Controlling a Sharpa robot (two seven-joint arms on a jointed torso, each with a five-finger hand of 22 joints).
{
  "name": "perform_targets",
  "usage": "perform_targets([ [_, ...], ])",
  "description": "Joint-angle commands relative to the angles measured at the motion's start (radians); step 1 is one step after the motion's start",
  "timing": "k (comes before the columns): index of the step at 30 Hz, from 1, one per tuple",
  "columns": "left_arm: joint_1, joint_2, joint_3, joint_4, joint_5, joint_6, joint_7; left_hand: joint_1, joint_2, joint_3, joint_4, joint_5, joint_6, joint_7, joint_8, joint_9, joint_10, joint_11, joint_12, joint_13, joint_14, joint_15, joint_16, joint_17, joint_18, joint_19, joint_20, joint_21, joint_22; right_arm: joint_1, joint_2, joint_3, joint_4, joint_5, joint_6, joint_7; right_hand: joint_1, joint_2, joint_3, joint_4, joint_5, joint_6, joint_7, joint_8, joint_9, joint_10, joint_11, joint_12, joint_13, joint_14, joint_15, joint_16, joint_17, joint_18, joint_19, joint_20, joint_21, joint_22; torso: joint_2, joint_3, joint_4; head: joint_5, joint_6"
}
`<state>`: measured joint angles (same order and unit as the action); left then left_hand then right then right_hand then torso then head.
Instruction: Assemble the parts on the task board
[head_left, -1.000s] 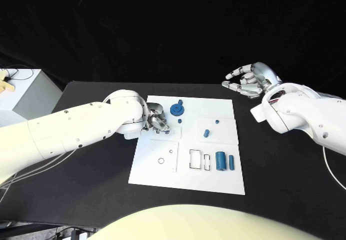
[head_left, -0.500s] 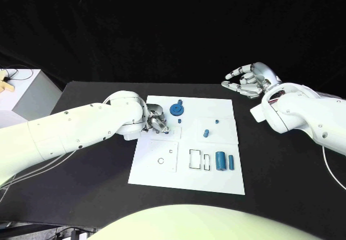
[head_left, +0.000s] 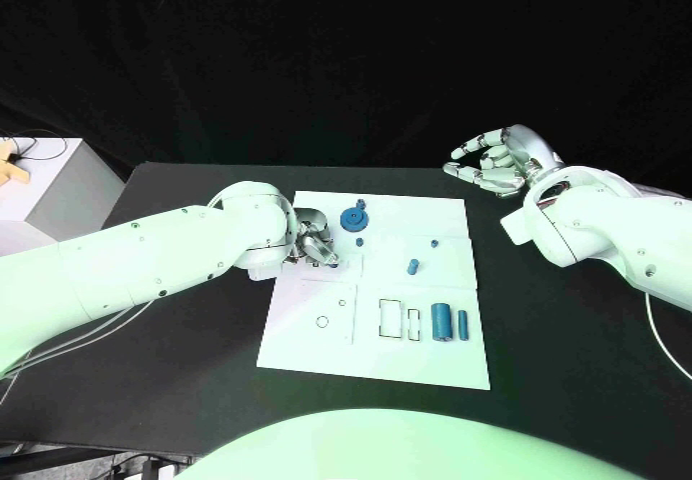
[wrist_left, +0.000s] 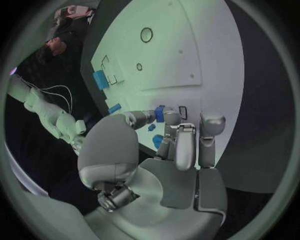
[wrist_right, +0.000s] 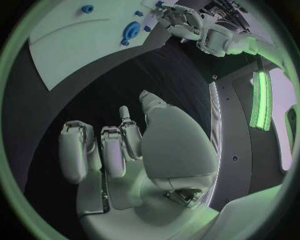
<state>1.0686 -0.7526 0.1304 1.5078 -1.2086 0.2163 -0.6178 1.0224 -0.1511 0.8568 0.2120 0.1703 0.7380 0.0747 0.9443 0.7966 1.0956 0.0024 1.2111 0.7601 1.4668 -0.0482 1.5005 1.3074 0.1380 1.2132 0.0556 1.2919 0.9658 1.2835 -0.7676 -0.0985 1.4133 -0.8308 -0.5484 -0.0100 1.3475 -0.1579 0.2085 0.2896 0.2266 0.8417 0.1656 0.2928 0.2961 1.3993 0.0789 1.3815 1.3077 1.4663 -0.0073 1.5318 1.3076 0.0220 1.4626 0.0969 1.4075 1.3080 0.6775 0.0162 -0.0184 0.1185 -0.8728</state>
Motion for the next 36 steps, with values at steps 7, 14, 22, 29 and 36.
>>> perform_targets([
  [7,-0.001,0.015,-0.008,-0.016,-0.001,0.03,-0.005,-0.017,-0.001,0.201,-0.208,-0.002,0.011,-0.003,0.003,0.001,0.013,-0.002,0.005,0.001,0.047,-0.009,0.007,0.112,-0.015,0.007,0.0,0.003,0.0,-0.001,-0.001,0.0,0.003,-0.008,0.013,0.007,-0.009,0.002,0.0,-0.001,0.005,-0.002,-0.002,-0.003,0.0,-0.005,0.0,-0.005,0.101,0.084,0.009,-0.006,0.188,0.016,0.046,0.005,-0.004,0.157,0.001,0.0007,-0.0012,-0.002,0.0],
  [14,-0.002,0.025,-0.015,-0.023,0.001,0.023,-0.003,-0.029,-0.004,0.189,-0.2,-0.005,0.014,-0.007,0.004,0.001,0.02,-0.004,0.007,0.003,0.048,-0.01,0.008,0.114,-0.015,0.006,-0.001,0.002,-0.001,-0.001,-0.003,0.0,0.006,-0.008,0.013,0.007,-0.009,0.002,0.0,-0.001,0.005,-0.002,-0.002,-0.003,0.0,-0.005,0.0,-0.005,0.101,0.084,0.009,-0.006,0.188,0.016,0.046,0.005,-0.004,0.157,0.001,0.0001,-0.0003,-0.005,0.0],
  [22,-0.002,0.027,-0.018,-0.025,0.006,0.013,-0.003,-0.073,-0.02,0.108,-0.147,-0.019,0.024,-0.018,0.0,-0.005,0.028,-0.012,0.008,-0.004,0.048,-0.015,0.007,0.113,-0.015,0.005,-0.005,-0.007,-0.007,-0.001,-0.003,0.0,0.007,-0.008,0.013,0.007,-0.013,0.003,0.0,-0.001,0.006,-0.003,-0.002,-0.003,0.0,-0.007,0.0,-0.006,0.099,0.084,0.009,-0.007,0.187,0.017,0.046,0.005,-0.005,0.157,0.0,0.0005,0.0003,-0.006,0.0],
  [29,-0.002,0.025,-0.019,-0.025,0.007,0.015,-0.005,-0.09,-0.044,-0.02,-0.078,-0.026,0.04,-0.021,-0.009,-0.017,0.023,-0.013,0.013,-0.006,0.049,-0.017,0.006,0.113,-0.016,0.009,-0.008,-0.014,-0.012,-0.001,-0.004,0.0,0.007,-0.008,0.013,0.008,-0.013,0.003,0.0,-0.001,0.006,-0.003,-0.002,-0.003,0.0,-0.007,0.0,-0.006,0.099,0.084,0.009,-0.007,0.187,0.017,0.046,0.005,-0.005,0.157,-0.001,0.0001,-0.0002,-0.007,0.0],
  [36,-0.003,0.018,-0.019,-0.02,0.002,0.019,-0.006,-0.082,-0.066,-0.13,-0.028,-0.027,0.049,-0.019,-0.015,-0.024,0.019,-0.012,0.016,-0.007,0.049,-0.016,0.005,0.113,-0.016,0.012,-0.007,-0.017,-0.014,-0.001,-0.007,0.0,0.01,-0.008,0.011,0.008,-0.015,0.003,0.0,-0.001,0.007,-0.003,-0.002,-0.004,0.0,-0.008,0.0,-0.007,0.099,0.084,0.009,-0.007,0.187,0.017,0.046,0.005,-0.006,0.156,0.0,-0.0003,-0.0001,-0.008,0.0],
])
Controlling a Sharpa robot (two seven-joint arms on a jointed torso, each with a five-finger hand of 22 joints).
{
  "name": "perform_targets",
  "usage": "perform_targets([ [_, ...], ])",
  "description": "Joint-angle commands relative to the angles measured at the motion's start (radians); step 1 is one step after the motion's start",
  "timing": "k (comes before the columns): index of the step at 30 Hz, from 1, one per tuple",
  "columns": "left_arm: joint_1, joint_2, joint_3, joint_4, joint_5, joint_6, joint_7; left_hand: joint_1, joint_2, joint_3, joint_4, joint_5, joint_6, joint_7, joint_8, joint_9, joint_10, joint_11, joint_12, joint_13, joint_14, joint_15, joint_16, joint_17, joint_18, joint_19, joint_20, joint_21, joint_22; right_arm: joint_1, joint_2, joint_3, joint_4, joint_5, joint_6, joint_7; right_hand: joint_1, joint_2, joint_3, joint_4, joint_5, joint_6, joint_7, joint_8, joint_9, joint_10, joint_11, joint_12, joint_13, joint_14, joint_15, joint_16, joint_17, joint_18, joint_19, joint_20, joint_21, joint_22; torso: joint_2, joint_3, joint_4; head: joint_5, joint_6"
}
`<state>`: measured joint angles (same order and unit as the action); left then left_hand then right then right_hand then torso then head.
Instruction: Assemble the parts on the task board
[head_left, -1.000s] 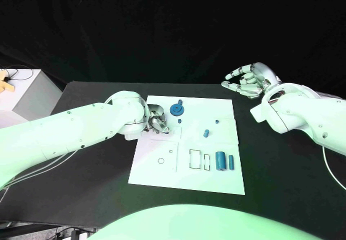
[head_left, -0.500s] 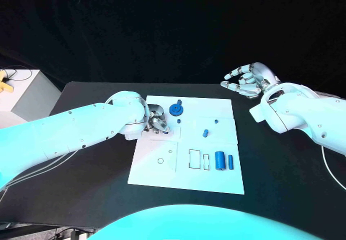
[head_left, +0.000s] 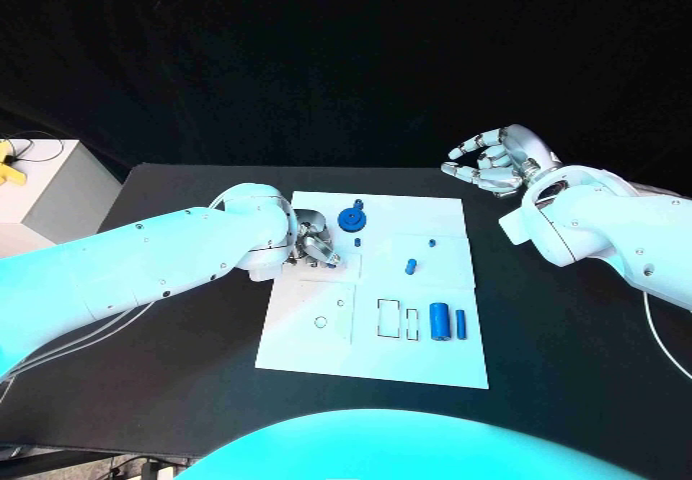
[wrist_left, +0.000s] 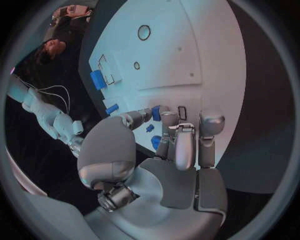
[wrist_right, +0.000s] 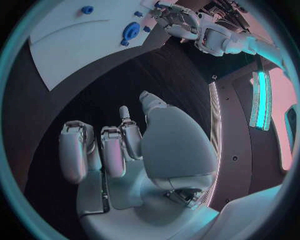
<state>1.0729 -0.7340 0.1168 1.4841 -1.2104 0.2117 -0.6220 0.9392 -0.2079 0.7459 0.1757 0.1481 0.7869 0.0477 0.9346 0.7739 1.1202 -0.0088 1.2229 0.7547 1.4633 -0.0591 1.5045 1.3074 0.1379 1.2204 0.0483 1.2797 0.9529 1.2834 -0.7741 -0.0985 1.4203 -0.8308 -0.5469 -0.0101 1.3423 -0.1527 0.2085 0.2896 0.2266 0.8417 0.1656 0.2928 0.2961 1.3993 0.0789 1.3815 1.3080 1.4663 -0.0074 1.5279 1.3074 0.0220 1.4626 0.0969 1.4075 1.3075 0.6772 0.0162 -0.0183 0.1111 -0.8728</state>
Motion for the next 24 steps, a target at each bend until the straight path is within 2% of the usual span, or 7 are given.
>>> perform_targets([
  [1,-0.007,-0.002,-0.005,0.006,0.003,0.023,-0.002,0.004,-0.01,-0.027,0.011,-0.004,0.0,0.008,-0.005,-0.002,-0.005,-0.001,0.005,-0.002,0.052,-0.005,0.001,0.113,-0.016,0.005,0.0,-0.005,-0.001,0.0,-0.001,0.0,0.003,-0.008,0.01,0.008,-0.01,-0.002,0.0,-0.001,0.007,-0.003,-0.002,-0.004,0.0,-0.008,0.0,-0.007,0.099,0.084,0.009,-0.003,0.187,0.017,0.046,0.005,-0.006,0.157,0.0,-0.0005,-0.0003,-0.001,0.0],
  [10,-0.015,-0.012,-0.001,0.021,-0.009,0.007,0.002,0.019,-0.01,-0.081,0.043,-0.003,0.001,0.009,-0.01,-0.006,-0.008,0.0,0.006,-0.004,0.051,-0.004,0.0,0.112,-0.016,0.006,0.001,-0.007,-0.002,-0.001,-0.003,0.0,0.004,-0.008,0.01,0.009,-0.01,-0.002,0.0,-0.001,0.007,-0.003,-0.002,-0.004,0.0,-0.008,0.0,-0.007,0.099,0.084,0.009,-0.003,0.187,0.017,0.046,0.005,-0.006,0.157,0.001,-0.0022,-0.0001,-0.003,0.0],
  [19,-0.018,-0.025,0.004,0.038,-0.021,0.0,0.004,0.026,-0.012,-0.124,0.075,-0.002,0.002,0.011,-0.011,-0.007,-0.01,0.001,0.007,-0.006,0.051,-0.004,-0.001,0.11,-0.016,0.007,0.001,-0.008,-0.003,-0.003,-0.006,0.0,0.004,-0.008,0.01,0.009,-0.01,-0.002,0.0,-0.001,0.007,-0.003,-0.002,-0.004,0.0,-0.008,0.0,-0.007,0.099,0.084,0.009,-0.003,0.187,0.017,0.046,0.005,-0.006,0.157,0.0,-0.0017,0.0001,-0.005,0.0],
  [22,-0.019,-0.03,0.01,0.049,-0.022,0.001,0.005,0.033,-0.017,-0.156,0.094,-0.002,0.002,0.011,-0.012,-0.008,-0.012,0.002,0.007,-0.008,0.05,-0.003,-0.001,0.109,-0.016,0.006,0.002,-0.009,-0.005,-0.004,-0.008,0.0,0.005,-0.008,0.01,0.01,-0.012,-0.002,-0.001,-0.001,0.007,-0.004,-0.002,-0.004,0.0,-0.007,0.0,-0.006,0.099,0.084,0.009,-0.004,0.186,0.017,0.046,0.005,-0.007,0.156,0.0,-0.0014,0.0002,-0.006,0.0],
  [24,-0.02,-0.034,0.022,0.059,-0.023,0.006,0.003,0.037,-0.019,-0.177,0.106,-0.002,0.002,0.012,-0.012,-0.008,-0.012,0.003,0.008,-0.008,0.05,-0.003,-0.001,0.109,-0.015,0.006,0.002,-0.01,-0.006,-0.005,-0.009,0.0,0.004,-0.008,0.01,0.01,-0.012,-0.002,-0.001,-0.001,0.007,-0.004,-0.002,-0.004,0.0,-0.007,0.0,-0.006,0.099,0.084,0.009,-0.004,0.186,0.017,0.046,0.005,-0.007,0.156,0.0,-0.0017,0.0004,-0.006,0.0],
])
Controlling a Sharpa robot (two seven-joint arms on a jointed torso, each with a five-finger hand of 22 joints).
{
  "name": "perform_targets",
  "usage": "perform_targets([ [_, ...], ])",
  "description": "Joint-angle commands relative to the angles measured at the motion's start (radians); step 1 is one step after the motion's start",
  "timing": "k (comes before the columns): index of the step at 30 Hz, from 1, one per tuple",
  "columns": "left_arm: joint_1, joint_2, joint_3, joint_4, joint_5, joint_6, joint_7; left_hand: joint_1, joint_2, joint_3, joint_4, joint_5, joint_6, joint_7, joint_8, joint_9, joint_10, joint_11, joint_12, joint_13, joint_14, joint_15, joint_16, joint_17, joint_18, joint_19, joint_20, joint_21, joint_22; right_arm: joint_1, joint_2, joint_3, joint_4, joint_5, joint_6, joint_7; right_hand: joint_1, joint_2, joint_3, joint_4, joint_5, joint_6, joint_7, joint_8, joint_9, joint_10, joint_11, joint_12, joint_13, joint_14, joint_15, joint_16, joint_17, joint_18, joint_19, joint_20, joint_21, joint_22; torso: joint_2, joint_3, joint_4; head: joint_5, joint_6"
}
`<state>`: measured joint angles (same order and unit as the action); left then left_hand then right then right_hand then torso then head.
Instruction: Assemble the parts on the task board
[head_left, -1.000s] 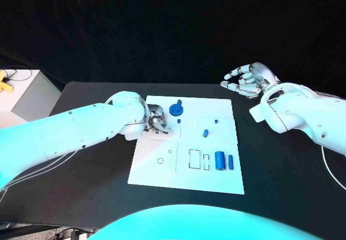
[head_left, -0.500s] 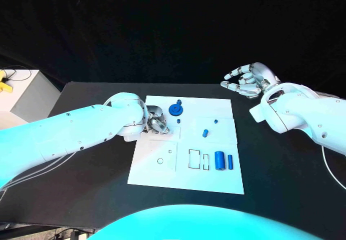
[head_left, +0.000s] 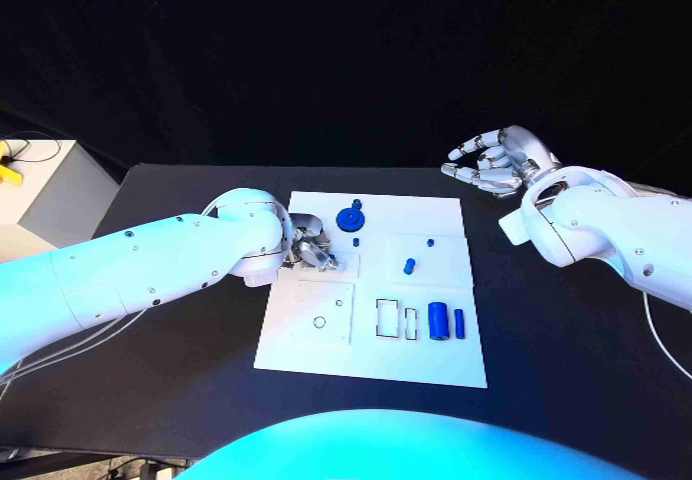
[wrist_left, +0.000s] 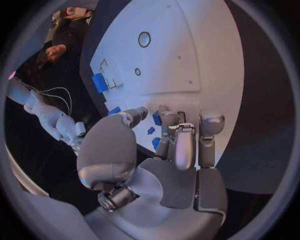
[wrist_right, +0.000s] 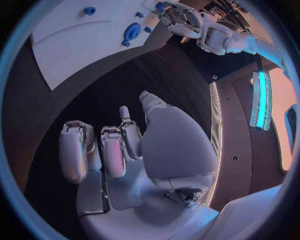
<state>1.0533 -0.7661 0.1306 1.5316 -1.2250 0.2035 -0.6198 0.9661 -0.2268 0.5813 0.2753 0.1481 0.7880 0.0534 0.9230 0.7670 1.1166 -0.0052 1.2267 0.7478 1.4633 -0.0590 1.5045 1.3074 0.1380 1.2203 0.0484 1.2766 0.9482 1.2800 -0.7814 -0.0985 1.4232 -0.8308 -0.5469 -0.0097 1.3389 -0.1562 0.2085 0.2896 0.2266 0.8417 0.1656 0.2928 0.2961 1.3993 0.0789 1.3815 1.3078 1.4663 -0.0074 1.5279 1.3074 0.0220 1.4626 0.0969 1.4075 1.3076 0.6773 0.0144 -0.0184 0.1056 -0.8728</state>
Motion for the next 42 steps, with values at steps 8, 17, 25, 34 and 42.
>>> perform_targets([
  [8,-0.006,-0.021,0.08,0.048,-0.01,0.054,-0.015,0.011,0.0,-0.035,0.015,-0.003,0.0,0.007,-0.002,-0.002,-0.012,0.0,0.003,-0.005,0.049,-0.002,-0.003,0.106,-0.015,0.004,0.002,-0.009,-0.005,-0.004,-0.003,0.0,-0.001,-0.008,0.011,0.009,-0.009,0.001,0.0,-0.001,0.007,-0.004,-0.002,-0.004,0.0,-0.007,0.0,-0.006,0.099,0.084,0.009,-0.004,0.186,0.017,0.046,0.005,-0.007,0.156,-0.001,0.0019,-0.0001,-0.003,0.0],
  [17,-0.005,-0.037,0.164,0.055,-0.005,0.12,-0.035,0.032,0.014,-0.048,0.012,0.002,-0.008,0.009,-0.005,-0.002,-0.026,0.002,-0.004,-0.02,0.044,0.0,-0.007,0.098,-0.013,-0.005,0.004,-0.017,-0.017,-0.005,0.0,0.0,-0.005,-0.008,0.012,0.009,-0.009,0.001,0.0,-0.001,0.007,-0.004,-0.002,-0.004,0.0,-0.007,0.0,-0.006,0.099,0.084,0.009,-0.004,0.186,0.017,0.046,0.005,-0.007,0.156,0.0,0.0026,-0.0007,-0.001,0.0],
  [25,0.013,0.017,0.199,-0.079,0.0,0.124,-0.029,0.071,0.042,-0.067,0.014,0.006,-0.052,0.029,-0.042,-0.019,-0.104,0.019,-0.049,-0.106,0.021,0.014,-0.03,0.051,-0.005,-0.037,0.014,-0.045,-0.064,-0.005,0.003,0.0,-0.011,-0.007,0.012,0.007,-0.01,0.001,-0.001,-0.001,0.007,-0.005,-0.002,-0.004,0.0,-0.008,0.0,-0.006,0.099,0.083,0.009,-0.004,0.186,0.017,0.046,0.005,-0.007,0.156,0.001,0.0036,-0.0006,0.005,0.01],
  [34,0.041,0.09,0.205,-0.258,-0.016,0.087,0.001,0.111,0.066,-0.05,0.012,0.01,-0.06,0.035,-0.059,-0.033,-0.119,0.025,-0.054,-0.117,0.013,0.019,-0.039,0.035,-0.001,-0.046,0.021,-0.055,-0.078,-0.005,0.004,0.0,-0.01,-0.006,0.012,0.007,-0.01,0.001,-0.001,-0.001,0.007,-0.005,-0.002,-0.004,0.0,-0.008,0.0,-0.006,0.099,0.083,0.009,-0.004,0.186,0.017,0.046,0.005,-0.007,0.156,0.007,0.0049,-0.006,0.018,0.023],
  [42,0.049,0.136,0.204,-0.359,-0.015,0.095,0.016,0.111,0.061,-0.052,0.015,0.009,-0.061,0.037,-0.063,-0.036,-0.121,0.026,-0.055,-0.12,0.012,0.02,-0.039,0.033,-0.001,-0.047,0.022,-0.056,-0.079,-0.004,-0.001,0.0,-0.004,-0.006,0.011,0.006,-0.01,0.001,-0.001,-0.001,0.007,-0.005,-0.002,-0.004,0.0,-0.008,0.0,-0.006,0.099,0.083,0.009,-0.004,0.186,0.017,0.046,0.005,-0.007,0.156,0.013,0.005,-0.0067,0.021,0.031],
])
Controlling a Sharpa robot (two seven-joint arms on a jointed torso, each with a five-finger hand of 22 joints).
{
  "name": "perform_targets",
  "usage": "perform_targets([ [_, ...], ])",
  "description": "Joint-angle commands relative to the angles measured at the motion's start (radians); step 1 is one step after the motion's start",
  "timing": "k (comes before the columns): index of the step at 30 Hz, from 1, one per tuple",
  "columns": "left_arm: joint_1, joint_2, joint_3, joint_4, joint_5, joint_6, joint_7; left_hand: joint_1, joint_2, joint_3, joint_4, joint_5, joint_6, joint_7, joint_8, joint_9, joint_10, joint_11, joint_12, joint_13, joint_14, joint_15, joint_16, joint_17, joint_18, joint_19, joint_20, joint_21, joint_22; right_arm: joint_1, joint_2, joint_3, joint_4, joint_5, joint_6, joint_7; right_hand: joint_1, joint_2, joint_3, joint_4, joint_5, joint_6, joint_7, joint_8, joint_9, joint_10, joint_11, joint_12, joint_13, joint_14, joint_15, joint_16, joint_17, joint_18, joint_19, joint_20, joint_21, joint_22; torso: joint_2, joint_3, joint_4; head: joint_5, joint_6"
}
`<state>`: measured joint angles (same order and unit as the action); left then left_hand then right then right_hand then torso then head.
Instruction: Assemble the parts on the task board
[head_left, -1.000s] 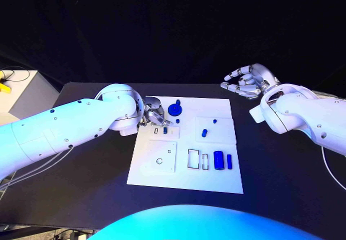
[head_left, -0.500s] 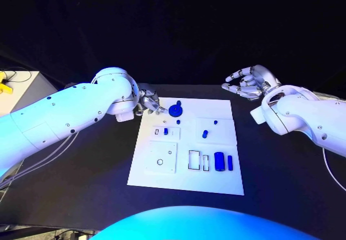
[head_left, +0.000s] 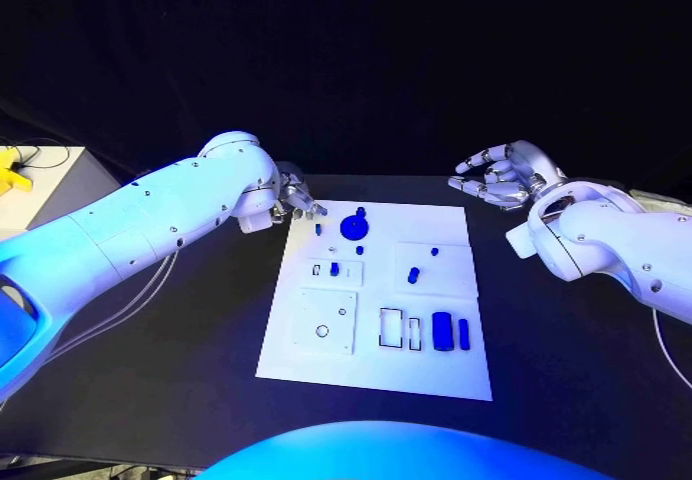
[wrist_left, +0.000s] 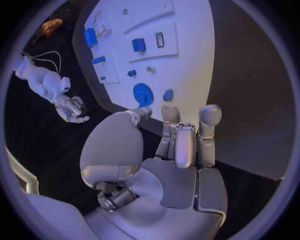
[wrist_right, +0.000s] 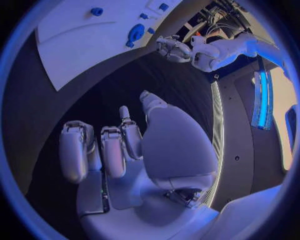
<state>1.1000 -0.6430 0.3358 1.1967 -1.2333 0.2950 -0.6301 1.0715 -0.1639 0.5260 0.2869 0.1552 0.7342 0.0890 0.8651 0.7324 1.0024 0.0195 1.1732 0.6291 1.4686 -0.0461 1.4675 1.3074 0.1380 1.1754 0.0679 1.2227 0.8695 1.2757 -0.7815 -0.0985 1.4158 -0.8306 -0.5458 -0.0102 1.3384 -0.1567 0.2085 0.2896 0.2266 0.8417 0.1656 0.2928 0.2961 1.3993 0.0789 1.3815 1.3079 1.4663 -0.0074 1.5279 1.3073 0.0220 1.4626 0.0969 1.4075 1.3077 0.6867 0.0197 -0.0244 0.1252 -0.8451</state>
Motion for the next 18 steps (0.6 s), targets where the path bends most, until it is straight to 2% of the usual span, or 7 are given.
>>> perform_targets([
  [1,0.003,0.018,-0.002,-0.033,-0.006,0.004,0.027,0.006,-0.002,0.003,0.003,0.001,-0.007,0.002,-0.005,-0.001,-0.007,0.001,-0.001,-0.001,0.007,0.007,-0.002,0.033,-0.001,-0.002,0.002,-0.002,0.0,0.0,-0.002,0.0,0.005,-0.007,0.009,0.006,-0.01,0.002,-0.001,-0.001,0.007,-0.005,-0.002,-0.004,0.0,-0.008,0.0,-0.006,0.099,0.083,0.009,-0.004,0.186,0.017,0.046,0.005,-0.007,0.156,0.004,-0.0003,-0.001,0.001,0.004],
  [10,0.004,0.05,-0.015,-0.098,-0.006,0.016,0.03,-0.001,-0.006,-0.001,0.006,-0.001,-0.007,0.004,-0.008,-0.004,-0.011,0.004,-0.002,-0.005,0.006,0.009,-0.003,0.031,-0.001,-0.004,0.003,-0.004,-0.003,0.0,-0.006,0.0,0.01,-0.007,0.008,0.006,-0.01,0.002,-0.001,-0.001,0.007,-0.005,-0.002,-0.004,0.0,-0.008,0.0,-0.006,0.099,0.083,0.009,-0.004,0.186,0.017,0.046,0.005,-0.007,0.156,0.006,-0.002,-0.001,0.002,0.004],
  [18,0.004,0.058,-0.022,-0.114,-0.005,0.02,0.032,-0.004,-0.006,-0.003,0.006,-0.001,-0.006,0.005,-0.009,-0.005,-0.011,0.005,-0.002,-0.004,0.006,0.01,-0.003,0.031,-0.001,-0.004,0.004,-0.004,-0.004,0.001,-0.007,0.0,0.012,-0.007,0.008,0.006,-0.01,0.002,-0.001,-0.001,0.007,-0.005,-0.002,-0.004,0.0,-0.008,0.0,-0.006,0.099,0.083,0.009,-0.004,0.186,0.017,0.046,0.005,-0.007,0.156,0.004,-0.0016,-0.0004,0.002,-0.001],
])
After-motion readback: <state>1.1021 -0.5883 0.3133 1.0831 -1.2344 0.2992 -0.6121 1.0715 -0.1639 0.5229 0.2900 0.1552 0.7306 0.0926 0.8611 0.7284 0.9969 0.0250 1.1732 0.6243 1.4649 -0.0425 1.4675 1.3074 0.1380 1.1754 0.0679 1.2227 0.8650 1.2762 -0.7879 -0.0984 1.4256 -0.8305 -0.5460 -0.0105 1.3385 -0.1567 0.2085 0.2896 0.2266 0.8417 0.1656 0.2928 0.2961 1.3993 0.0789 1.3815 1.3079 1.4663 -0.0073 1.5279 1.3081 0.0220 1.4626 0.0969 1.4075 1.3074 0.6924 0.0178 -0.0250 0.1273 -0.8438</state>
